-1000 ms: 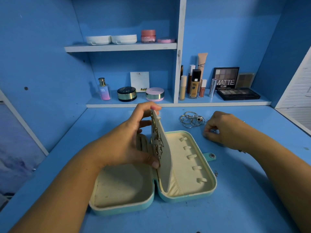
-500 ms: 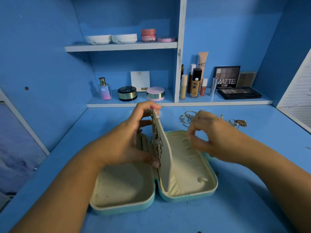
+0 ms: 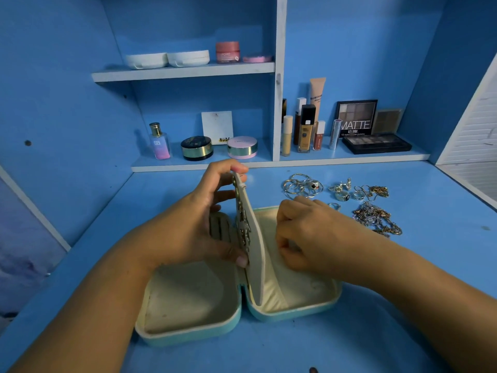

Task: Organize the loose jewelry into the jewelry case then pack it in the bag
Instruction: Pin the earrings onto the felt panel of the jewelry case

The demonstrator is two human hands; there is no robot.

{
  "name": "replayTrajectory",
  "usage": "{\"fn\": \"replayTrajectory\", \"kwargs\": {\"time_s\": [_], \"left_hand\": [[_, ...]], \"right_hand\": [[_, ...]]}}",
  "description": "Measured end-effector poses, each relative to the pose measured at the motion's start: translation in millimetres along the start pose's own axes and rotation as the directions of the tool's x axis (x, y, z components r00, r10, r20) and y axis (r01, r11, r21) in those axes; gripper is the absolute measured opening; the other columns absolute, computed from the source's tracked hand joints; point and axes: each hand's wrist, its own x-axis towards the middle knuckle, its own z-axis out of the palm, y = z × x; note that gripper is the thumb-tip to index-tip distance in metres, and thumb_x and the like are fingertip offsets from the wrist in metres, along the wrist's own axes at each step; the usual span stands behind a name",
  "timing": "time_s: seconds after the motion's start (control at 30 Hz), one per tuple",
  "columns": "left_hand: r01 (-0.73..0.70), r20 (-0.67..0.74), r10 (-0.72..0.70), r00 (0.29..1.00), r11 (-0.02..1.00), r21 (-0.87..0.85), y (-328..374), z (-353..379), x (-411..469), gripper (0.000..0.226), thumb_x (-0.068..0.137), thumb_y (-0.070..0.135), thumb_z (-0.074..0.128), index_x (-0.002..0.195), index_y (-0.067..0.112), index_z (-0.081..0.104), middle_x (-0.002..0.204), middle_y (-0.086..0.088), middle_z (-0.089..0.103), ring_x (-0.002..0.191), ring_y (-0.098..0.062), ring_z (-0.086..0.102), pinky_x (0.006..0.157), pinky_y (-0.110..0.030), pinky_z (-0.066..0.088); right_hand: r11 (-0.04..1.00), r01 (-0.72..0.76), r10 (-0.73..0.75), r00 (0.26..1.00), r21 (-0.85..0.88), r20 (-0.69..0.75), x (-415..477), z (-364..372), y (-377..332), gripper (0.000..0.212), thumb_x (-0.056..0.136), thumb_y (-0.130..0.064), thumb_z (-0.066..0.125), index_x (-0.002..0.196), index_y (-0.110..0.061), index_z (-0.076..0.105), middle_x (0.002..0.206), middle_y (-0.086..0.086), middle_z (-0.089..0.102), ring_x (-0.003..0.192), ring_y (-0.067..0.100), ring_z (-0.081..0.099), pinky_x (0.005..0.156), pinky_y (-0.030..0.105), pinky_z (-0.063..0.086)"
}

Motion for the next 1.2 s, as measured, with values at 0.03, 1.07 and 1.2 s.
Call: {"fn": "replayTrajectory", "kwargs": {"time_s": [0.03, 1.07, 1.2], "left_hand": [[-0.001, -0.001, 0.001, 1.0, 1.0, -0.001, 0, 0, 0, 0.105, 0.052, 0.03, 0.094, 0.128, 0.049, 0.025, 0.139, 0.025, 0.037, 0.132, 0.002, 0.042, 0.107, -0.033, 0.04], [0.009, -0.003, -0.009, 1.0, 0.999, -0.047, 3, 1, 0, 0.105, 0.048, 0.029, 0.092, 0.128, 0.045, 0.025, 0.137, 0.024, 0.036, 0.129, 0.004, 0.041, 0.099, -0.035, 0.047], [0.01, 0.006, -0.009, 1.0, 0.999, -0.049, 1, 1, 1, 0.107, 0.05, 0.025, 0.092, 0.131, 0.038, 0.024, 0.137, 0.021, 0.035, 0.131, 0.003, 0.04, 0.096, -0.025, 0.047]], "right_hand": [[0.995, -0.038, 0.036, 0.999, 0.091, 0.02, -1, -2, -1, 0.019, 0.081, -0.021, 0.049, 0.069, -0.015, 0.064, 0.085, -0.001, 0.054, 0.069, 0.015, 0.051, 0.065, 0.027, 0.049], [0.721, -0.247, 0.134, 0.966, 0.647, 0.22, -9, -5, -19, 0.009, 0.092, -0.026, 0.061, 0.084, -0.021, 0.061, 0.073, -0.007, 0.061, 0.063, 0.001, 0.048, 0.061, 0.022, 0.045], [0.74, -0.25, 0.14, 0.965, 0.624, 0.22, -9, -5, -19, 0.009, 0.091, -0.027, 0.061, 0.084, -0.021, 0.062, 0.074, -0.006, 0.062, 0.062, 0.001, 0.048, 0.061, 0.023, 0.045]]}}
